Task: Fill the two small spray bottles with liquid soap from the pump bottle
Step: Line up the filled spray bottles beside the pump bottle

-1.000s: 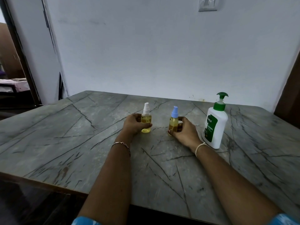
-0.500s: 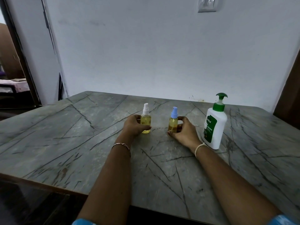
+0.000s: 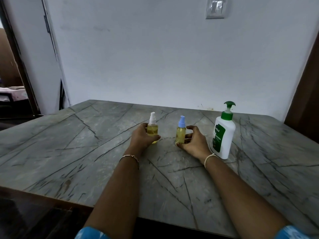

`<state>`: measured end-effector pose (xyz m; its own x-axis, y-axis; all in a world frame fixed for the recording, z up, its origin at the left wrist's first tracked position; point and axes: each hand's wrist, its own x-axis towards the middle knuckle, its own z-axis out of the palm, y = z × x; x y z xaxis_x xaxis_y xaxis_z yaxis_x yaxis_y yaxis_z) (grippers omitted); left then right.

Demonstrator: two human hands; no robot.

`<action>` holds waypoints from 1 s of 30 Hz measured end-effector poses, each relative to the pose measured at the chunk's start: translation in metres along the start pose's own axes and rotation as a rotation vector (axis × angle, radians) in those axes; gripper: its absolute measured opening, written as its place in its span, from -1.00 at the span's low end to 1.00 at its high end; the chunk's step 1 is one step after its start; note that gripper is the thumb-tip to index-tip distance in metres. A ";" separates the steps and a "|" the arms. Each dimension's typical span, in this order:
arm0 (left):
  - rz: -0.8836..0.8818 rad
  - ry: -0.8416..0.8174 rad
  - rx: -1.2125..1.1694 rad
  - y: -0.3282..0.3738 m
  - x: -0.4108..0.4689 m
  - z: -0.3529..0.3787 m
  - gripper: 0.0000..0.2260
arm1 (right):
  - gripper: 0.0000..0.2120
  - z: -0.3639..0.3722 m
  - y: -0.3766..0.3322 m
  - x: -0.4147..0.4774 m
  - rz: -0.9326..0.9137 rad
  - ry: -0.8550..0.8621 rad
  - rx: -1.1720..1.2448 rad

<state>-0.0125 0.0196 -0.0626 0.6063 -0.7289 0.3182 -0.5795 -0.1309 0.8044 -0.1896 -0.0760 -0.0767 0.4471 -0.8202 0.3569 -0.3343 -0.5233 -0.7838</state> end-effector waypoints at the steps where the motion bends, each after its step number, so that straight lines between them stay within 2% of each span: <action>1: -0.003 -0.003 0.020 -0.001 0.000 0.000 -0.42 | -0.23 -0.001 -0.001 0.000 0.004 -0.004 -0.014; 6: -0.022 -0.012 0.100 -0.002 -0.003 0.000 -0.42 | -0.24 -0.001 -0.005 0.002 0.003 -0.038 -0.106; 14: -0.034 -0.064 0.183 0.006 -0.013 -0.012 -0.12 | -0.18 -0.004 -0.010 -0.007 0.041 -0.094 -0.138; 18: 0.023 0.022 0.244 -0.001 -0.030 -0.019 -0.35 | -0.26 -0.011 -0.010 -0.022 0.030 -0.034 -0.166; 22: 0.107 0.062 0.352 0.002 -0.043 -0.028 -0.55 | -0.57 -0.021 -0.013 -0.040 0.035 0.144 -0.213; 26: 0.166 -0.015 0.334 0.012 -0.058 -0.028 -0.63 | -0.88 -0.034 -0.016 -0.054 0.053 0.249 -0.267; 30: 0.214 -0.119 0.293 0.023 -0.074 -0.013 -0.65 | -0.93 -0.047 -0.018 -0.070 0.052 0.339 -0.257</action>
<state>-0.0638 0.0796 -0.0608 0.3969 -0.8314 0.3889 -0.8277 -0.1411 0.5431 -0.2541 -0.0202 -0.0634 0.1402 -0.8542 0.5006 -0.5642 -0.4844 -0.6686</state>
